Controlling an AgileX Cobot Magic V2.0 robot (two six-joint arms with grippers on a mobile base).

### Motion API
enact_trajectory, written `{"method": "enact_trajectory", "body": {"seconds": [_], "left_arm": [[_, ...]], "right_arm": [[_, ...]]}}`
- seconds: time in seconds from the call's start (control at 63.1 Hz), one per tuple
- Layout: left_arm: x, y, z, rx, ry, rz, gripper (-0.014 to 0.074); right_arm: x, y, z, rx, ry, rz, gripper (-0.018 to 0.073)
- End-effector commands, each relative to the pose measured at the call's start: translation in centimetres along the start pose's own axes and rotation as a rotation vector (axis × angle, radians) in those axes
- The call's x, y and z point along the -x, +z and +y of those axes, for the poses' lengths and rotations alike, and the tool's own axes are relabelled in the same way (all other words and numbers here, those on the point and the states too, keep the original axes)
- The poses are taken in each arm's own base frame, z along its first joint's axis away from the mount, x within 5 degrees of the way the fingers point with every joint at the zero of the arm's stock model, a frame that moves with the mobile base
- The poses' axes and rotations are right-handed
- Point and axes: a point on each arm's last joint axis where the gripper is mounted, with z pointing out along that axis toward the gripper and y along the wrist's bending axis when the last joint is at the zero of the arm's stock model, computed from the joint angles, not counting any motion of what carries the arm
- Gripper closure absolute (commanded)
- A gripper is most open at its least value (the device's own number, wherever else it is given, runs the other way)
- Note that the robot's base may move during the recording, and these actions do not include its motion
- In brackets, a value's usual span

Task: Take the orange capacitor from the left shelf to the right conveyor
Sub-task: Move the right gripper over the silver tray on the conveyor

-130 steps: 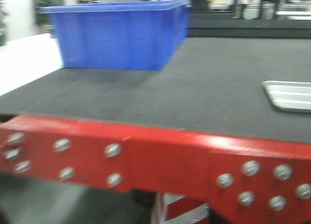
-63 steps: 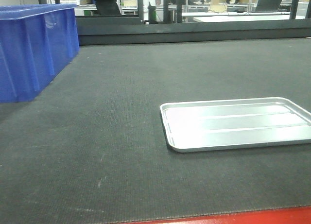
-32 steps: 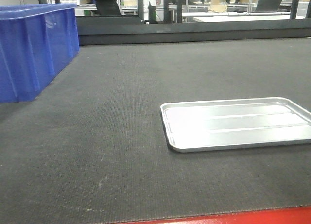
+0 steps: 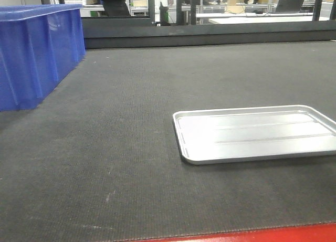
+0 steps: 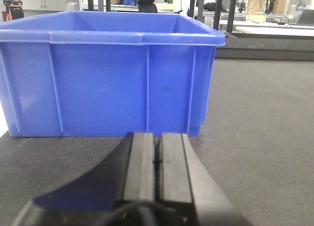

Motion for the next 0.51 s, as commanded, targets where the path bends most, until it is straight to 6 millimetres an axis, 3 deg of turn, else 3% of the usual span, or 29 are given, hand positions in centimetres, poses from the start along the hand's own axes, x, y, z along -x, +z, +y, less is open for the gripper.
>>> {"method": "enact_trajectory", "body": {"seconds": [0.0,0.222,0.491], "left_arm": [[0.1,0.0,0.0,-0.007,-0.003,-0.077,0.0722],[0.1,0.0,0.0,-0.007,-0.003,-0.077,0.0722],[0.1,0.0,0.0,-0.007,-0.003,-0.077,0.0722]], "right_arm": [[0.2,2.2,-0.5,-0.088,-0.037,-0.067,0.0508],[-3.7,5.7,-0.7,-0.135,-0.084,0.072,0.0508],[-7.7,6.4,-2.3,-0.272,-0.061,0.122,0.0508]]}}
